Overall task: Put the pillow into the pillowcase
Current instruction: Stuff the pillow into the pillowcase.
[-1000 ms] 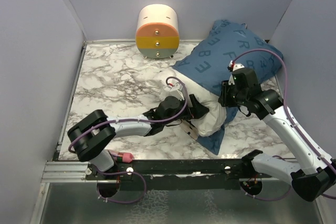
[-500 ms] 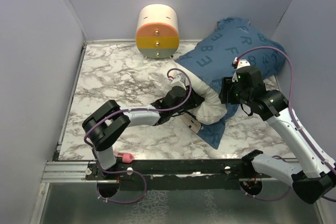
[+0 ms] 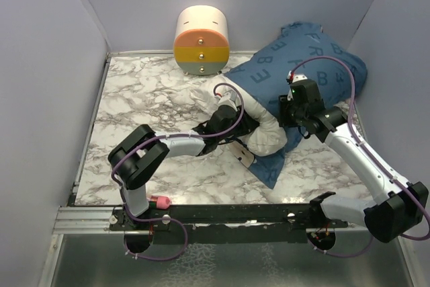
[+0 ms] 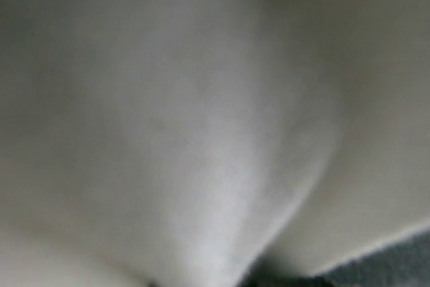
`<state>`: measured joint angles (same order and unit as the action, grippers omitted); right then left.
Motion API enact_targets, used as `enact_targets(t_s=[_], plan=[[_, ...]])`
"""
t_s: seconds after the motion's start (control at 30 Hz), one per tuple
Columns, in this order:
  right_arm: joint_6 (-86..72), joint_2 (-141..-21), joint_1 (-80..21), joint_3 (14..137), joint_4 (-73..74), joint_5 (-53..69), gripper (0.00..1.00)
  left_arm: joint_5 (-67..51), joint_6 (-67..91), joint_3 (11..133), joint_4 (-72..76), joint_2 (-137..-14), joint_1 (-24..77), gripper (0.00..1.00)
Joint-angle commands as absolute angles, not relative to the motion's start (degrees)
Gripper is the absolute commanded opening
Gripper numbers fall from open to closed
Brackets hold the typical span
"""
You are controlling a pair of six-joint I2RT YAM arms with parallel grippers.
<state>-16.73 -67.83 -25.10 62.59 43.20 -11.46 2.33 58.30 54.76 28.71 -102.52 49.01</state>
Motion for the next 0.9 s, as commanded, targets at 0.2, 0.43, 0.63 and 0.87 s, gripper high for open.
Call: enact_targets(t_s=[0.2,0.43,0.63,0.87], plan=[[-9.76,-65.77,-24.61,62.27,35.67,12.72,0.01,-2.63,51.52,57.08,39.71,-105.96,45.55,0.32],[-14.21,-67.35,-24.69,65.98,29.64,37.84,0.01,-12.77,42.12,59.55,62.28,-108.23,45.01,0.29],[-18.44,-70.24,-24.67,69.18,26.07,41.16,0.01,-15.57,40.16,60.63,70.02,-106.35,46.28,0.2],[-23.47,-70.79,-24.61,62.6,21.49,38.89,0.01,-10.42,46.91,50.08,74.18,-109.96,51.4,0.2]])
